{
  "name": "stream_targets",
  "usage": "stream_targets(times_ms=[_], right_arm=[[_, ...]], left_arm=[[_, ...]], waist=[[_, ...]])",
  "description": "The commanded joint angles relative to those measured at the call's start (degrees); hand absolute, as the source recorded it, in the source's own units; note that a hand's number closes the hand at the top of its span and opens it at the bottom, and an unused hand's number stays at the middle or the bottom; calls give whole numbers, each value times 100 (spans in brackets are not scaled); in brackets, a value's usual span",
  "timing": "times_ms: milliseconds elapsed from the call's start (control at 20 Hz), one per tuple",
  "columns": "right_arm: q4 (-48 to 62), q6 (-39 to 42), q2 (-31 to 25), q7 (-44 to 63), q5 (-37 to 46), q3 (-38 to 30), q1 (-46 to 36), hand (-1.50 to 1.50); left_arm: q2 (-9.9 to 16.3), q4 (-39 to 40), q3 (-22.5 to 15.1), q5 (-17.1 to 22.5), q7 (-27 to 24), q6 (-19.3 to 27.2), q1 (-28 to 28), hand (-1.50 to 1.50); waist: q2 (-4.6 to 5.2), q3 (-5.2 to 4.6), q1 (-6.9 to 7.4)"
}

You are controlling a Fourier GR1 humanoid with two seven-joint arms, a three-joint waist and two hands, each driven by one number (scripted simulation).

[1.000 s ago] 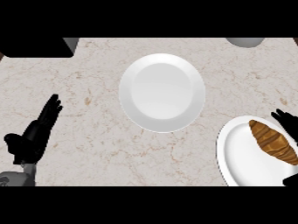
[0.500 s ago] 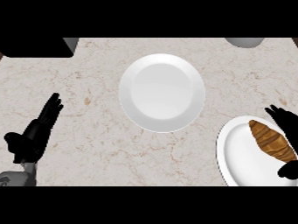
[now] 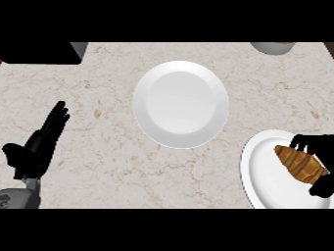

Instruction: Pick the croissant from the plate and place it in the plate

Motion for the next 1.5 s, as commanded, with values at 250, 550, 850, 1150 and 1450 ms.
stream_targets(times_ms=[250, 550, 850, 1150, 1450], right_arm=[[-823, -951, 449, 251, 286, -288, 617, 150], [-1354, -1463, 1915, 2648, 356, -831, 1636, 150], [-3878, -1550, 2776, 3823, 1529, 211, 2858, 150], [-5677, -1354, 3207, 4664, 3288, 1759, 3490, 150], [-6377, -619, 3222, 5513, 4769, 2873, 2469, 150]], left_arm=[[-73, 98, 86, -209, -208, -8, 157, 0], [-104, 19, 184, -116, -115, 150, 372, 0], [-25, -196, 187, -60, -51, -1, 359, 0], [38, -148, 193, -90, -3, -122, 356, 0], [-316, 93, 31, -303, -167, 39, 135, 0]], waist=[[18, 83, -87], [-77, 59, -509], [-33, 60, -253], [5, 71, -107], [32, 73, -19]])
